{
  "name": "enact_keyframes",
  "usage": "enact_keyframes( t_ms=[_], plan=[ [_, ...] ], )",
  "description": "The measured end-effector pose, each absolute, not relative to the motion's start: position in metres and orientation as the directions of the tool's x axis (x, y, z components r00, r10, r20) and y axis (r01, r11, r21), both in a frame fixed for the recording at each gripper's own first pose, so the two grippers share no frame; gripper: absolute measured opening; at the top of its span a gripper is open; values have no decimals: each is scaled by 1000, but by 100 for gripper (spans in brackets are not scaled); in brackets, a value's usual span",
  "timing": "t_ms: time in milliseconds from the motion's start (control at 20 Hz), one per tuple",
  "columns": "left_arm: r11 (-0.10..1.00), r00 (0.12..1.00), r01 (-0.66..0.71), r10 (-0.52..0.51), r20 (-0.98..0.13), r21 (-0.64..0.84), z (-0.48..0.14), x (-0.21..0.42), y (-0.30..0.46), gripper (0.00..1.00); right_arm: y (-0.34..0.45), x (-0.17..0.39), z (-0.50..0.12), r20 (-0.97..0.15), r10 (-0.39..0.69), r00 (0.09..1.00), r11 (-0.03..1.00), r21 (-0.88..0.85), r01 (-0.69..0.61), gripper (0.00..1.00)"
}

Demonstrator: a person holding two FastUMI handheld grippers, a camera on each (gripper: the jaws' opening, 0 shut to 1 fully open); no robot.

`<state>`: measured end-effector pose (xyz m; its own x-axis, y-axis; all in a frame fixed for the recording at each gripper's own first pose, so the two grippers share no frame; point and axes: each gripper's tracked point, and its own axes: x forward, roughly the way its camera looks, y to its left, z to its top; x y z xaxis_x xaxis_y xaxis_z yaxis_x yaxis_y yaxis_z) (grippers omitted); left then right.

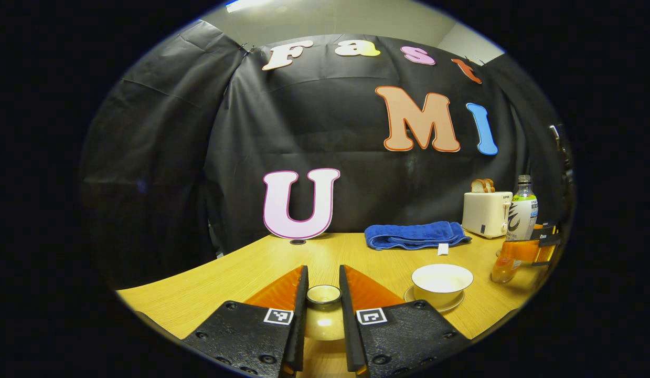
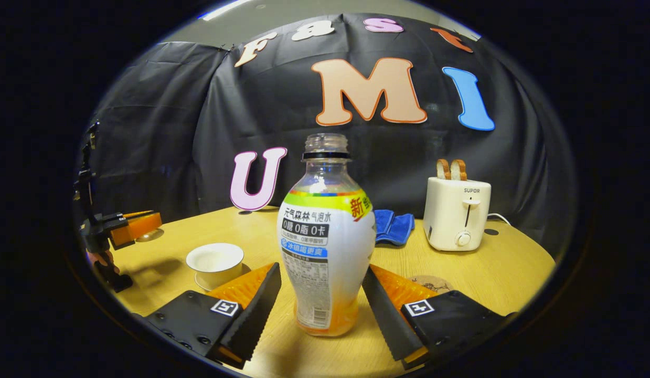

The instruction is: Open the teacup lid with one hand, grasp the water bottle and pour water into the teacup with the other hand; after pouring, place the water bottle on the coaster and then close the teacup lid.

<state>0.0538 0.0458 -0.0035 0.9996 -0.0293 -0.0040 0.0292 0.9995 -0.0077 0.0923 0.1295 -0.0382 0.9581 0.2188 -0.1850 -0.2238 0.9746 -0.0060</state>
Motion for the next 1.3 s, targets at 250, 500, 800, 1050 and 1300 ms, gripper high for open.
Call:
enact_keyframes(
  t_ms=[250, 500, 800, 1050, 1300],
  plan=[
    [1000, 1000, 29, -29, -5, -8, -4, 54, 45, 29, 129, 96, -42, -201, 205, 958, 975, -47, -218, 70],
    [1000, 1000, 28, -28, -4, -9, -4, 54, 45, 29, 137, 92, -35, -180, 178, 967, 959, -190, -212, 66],
    [1000, 1000, 28, -28, -5, -10, -5, 55, 45, 29, 131, 89, -9, -152, 124, 981, 891, -417, -177, 67],
    [1000, 1000, 28, -28, -4, -11, -6, 54, 45, 29, 119, 99, 21, -67, 61, 996, 740, -667, -90, 66],
    [1000, 1000, 28, -28, -3, -11, -6, 55, 44, 29, 119, 112, 30, -23, 39, 999, 567, -823, -42, 65]
  ],
)
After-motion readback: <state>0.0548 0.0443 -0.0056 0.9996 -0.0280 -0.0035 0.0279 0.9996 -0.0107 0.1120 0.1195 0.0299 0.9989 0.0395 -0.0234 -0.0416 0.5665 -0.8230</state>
